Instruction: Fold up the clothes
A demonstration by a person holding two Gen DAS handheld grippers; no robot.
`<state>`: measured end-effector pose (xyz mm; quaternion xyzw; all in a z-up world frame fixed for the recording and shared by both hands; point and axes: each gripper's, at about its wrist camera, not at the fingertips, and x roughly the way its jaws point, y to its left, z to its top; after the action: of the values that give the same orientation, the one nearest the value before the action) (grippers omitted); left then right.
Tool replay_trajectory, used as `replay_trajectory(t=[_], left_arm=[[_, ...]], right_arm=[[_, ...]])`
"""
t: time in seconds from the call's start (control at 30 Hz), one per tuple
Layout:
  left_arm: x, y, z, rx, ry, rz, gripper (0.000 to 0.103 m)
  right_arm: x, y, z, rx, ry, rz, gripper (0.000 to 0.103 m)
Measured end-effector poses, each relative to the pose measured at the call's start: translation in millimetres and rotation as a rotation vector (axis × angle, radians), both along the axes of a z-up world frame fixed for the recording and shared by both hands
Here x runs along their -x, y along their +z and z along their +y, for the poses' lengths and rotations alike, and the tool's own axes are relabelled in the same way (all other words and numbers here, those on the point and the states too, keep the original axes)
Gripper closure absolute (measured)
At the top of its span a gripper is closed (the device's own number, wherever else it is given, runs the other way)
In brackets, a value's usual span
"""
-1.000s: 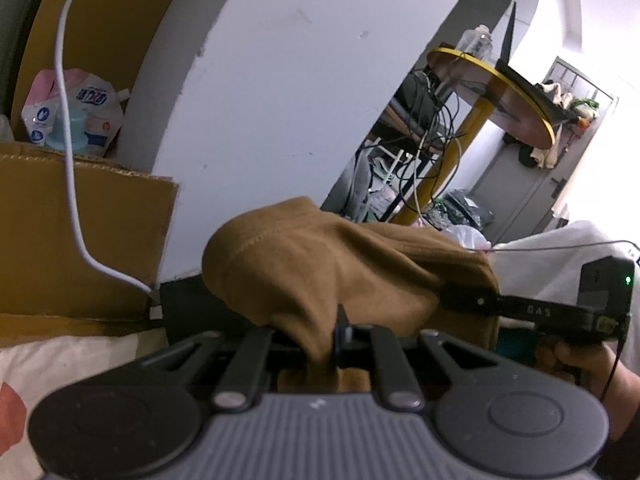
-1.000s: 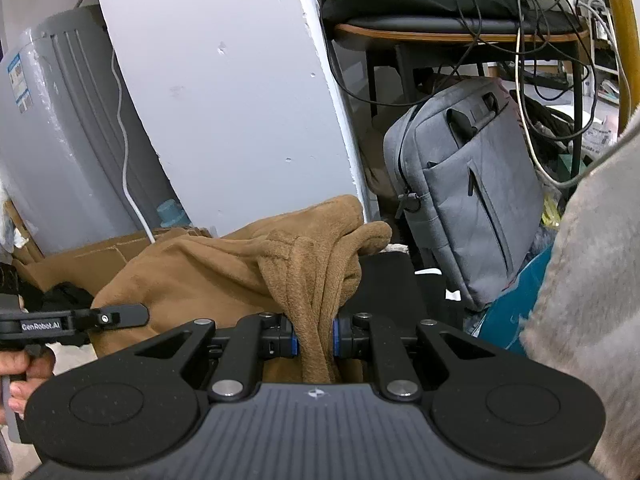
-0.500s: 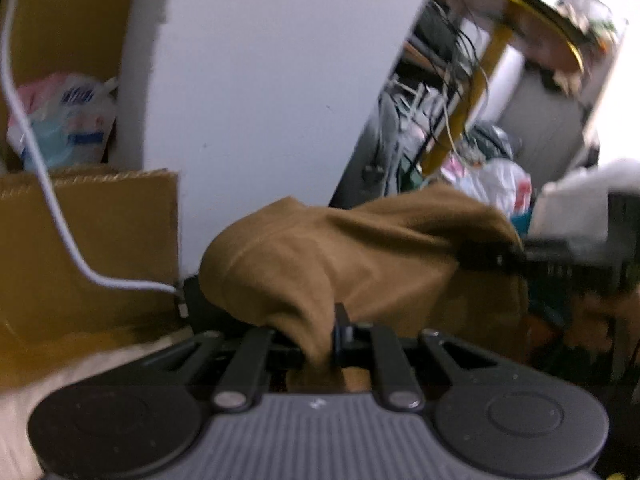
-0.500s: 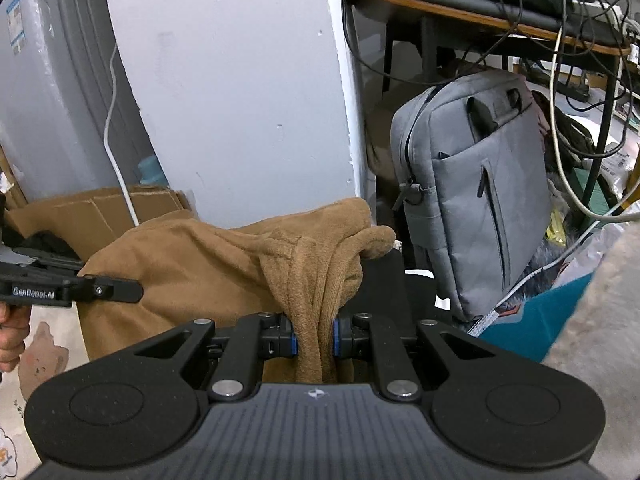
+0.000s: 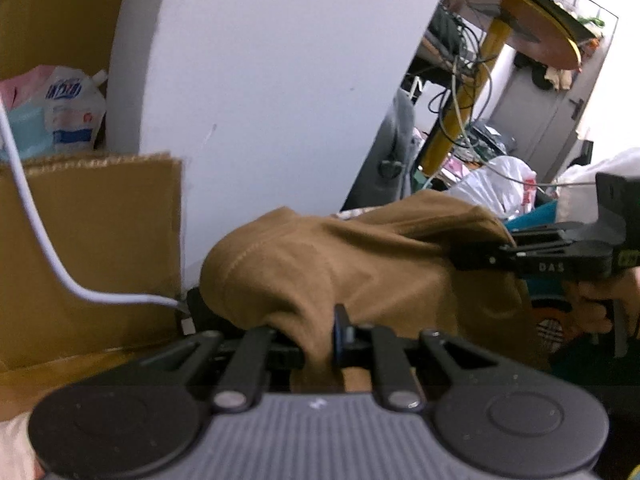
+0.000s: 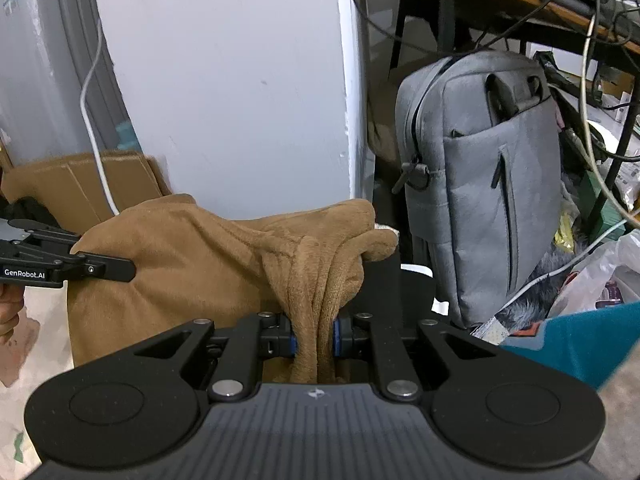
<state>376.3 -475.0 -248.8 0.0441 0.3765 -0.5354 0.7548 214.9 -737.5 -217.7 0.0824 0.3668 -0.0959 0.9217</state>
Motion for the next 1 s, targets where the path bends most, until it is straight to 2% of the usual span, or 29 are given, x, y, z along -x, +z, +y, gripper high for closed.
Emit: replay_trajectory(t=[0.17,0.3,0.37,0.53,0.67,0.77,0.9,0.97,1.0], left_arm=[[-8,-6,-3,-0.007,0.005,0.019,0.087],[-19,-16,-3,-0.030,0.048,0.082,0.070],[-26,-18,1,-0.020,0.077,0.125,0.064],[-47,-12,26,0.084,0.207,0.221,0.049],[-60,-12,31,0.101,0.259,0.271,0.048],[-66,-18,26,0.092,0.261,0.314,0.046],[-64,-26,19,0.091,0.261,0.326,0.046],[-64,-30,15,0.103,0.283,0.344,0.056],[-64,-30,12,0.107,0.286,0.352,0.076]], right_arm=[[-16,-18,-4,0.005,-0.016,0.060,0.083],[-24,-29,-7,-0.010,-0.064,0.100,0.070],[-24,-28,-6,-0.014,-0.092,0.109,0.063],[-13,-16,-9,-0.060,-0.113,0.099,0.062],[-5,-6,-15,-0.079,-0.165,0.075,0.062],[-3,2,-17,-0.100,-0.172,0.061,0.062],[-9,3,-21,-0.111,-0.198,0.067,0.063],[-14,0,-26,-0.138,-0.197,0.077,0.066],[-15,-1,-29,-0.151,-0.198,0.077,0.071]])
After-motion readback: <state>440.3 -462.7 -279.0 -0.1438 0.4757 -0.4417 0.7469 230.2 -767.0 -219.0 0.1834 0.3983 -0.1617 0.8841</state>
